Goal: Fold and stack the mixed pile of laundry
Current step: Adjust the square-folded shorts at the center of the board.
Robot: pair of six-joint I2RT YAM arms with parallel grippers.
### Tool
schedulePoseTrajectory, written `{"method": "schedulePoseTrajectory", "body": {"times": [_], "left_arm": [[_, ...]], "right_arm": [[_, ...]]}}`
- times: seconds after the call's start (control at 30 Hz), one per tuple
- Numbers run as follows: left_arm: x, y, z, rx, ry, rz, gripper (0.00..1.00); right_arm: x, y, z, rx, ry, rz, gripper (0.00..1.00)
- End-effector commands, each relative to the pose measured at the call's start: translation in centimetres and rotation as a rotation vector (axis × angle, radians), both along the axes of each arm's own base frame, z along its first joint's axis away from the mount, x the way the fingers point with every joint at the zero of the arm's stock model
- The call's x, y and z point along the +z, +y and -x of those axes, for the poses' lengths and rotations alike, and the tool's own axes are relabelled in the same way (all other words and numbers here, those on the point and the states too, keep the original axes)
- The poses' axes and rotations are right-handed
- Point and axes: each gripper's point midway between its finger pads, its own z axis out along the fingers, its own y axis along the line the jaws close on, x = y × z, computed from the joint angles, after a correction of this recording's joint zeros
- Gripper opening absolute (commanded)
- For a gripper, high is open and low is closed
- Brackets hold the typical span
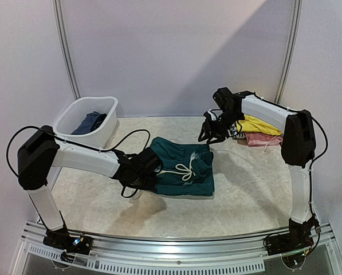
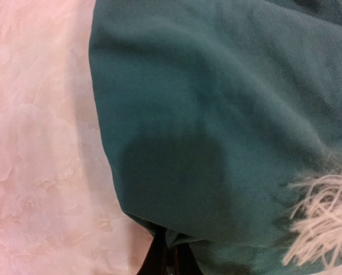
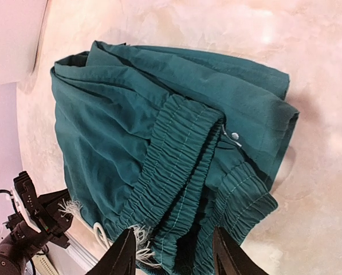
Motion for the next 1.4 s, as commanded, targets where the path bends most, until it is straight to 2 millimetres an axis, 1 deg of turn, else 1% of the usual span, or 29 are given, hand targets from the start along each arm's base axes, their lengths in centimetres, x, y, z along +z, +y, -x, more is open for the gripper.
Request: {"method": "schedulePoseTrajectory", "body": {"times": [0.0,0.17,0.23,0.4,0.47,0.6,0.7,0.73,0.8,0.9,0.97,1.07,1.17,1.2,1.3,1.37], "left_arm": [[-0.4,0.3,-0.2,-0.003,0.022,-0.022,0.0],[-0.6,0.3,-0.2,-0.004,0.025,-0.025,0.0],[-0.6,0.2,-0.2,-0.005,0.025,-0.022,0.0],[-0.6,0.2,-0.2,-0.005,0.024,-0.023,0.0],[-0.6,0.2,-0.2,-0.004,0.024,-0.022,0.0],[-0.6,0.3,-0.2,-0.004,0.024,-0.023,0.0],[-0.6,0.3,-0.2,-0.004,0.024,-0.022,0.0],[-0.7,0.3,-0.2,-0.004,0.025,-0.024,0.0],[-0.6,0.3,-0.2,-0.003,0.023,-0.023,0.0],[-0.5,0.5,-0.1,-0.003,0.022,-0.024,0.0],[-0.5,0.6,0.0,-0.002,0.023,-0.027,0.0],[-0.5,0.9,0.1,0.003,0.022,-0.03,0.0],[-0.5,1.4,0.2,0.008,0.022,-0.04,0.0],[-0.4,1.4,0.2,0.009,0.02,-0.039,0.0],[-0.5,1.8,0.3,0.014,0.023,-0.044,0.0],[-0.5,2.0,0.3,0.017,0.024,-0.044,0.0]], "right_arm": [[-0.9,1.5,1.2,0.013,0.045,-0.04,0.48],[-2.7,3.0,2.4,0.012,0.134,-0.076,0.52],[-3.8,3.7,3.0,0.027,0.161,-0.072,0.53],[-5.7,4.0,3.7,0.024,0.215,-0.053,0.53],[-6.4,4.1,4.0,0.022,0.232,-0.045,0.53],[-6.9,5.3,4.7,0.047,0.253,-0.072,0.5],[-7.0,6.3,5.0,0.063,0.261,-0.099,0.45],[-7.0,6.6,5.1,0.066,0.263,-0.108,0.4],[-7.0,6.8,5.0,0.064,0.265,-0.116,0.27],[-6.3,6.8,4.7,0.057,0.249,-0.113,0.09],[-5.0,6.7,4.3,0.06,0.221,-0.102,0.01],[-2.4,6.4,3.8,0.065,0.173,-0.079,0.0],[0.1,5.5,3.7,0.071,0.129,-0.049,0.0],[0.6,5.1,3.8,0.076,0.12,-0.04,0.0],[1.6,3.3,4.4,0.066,0.112,0.004,0.0],[1.1,2.1,5.0,0.065,0.115,0.041,0.0]]}}
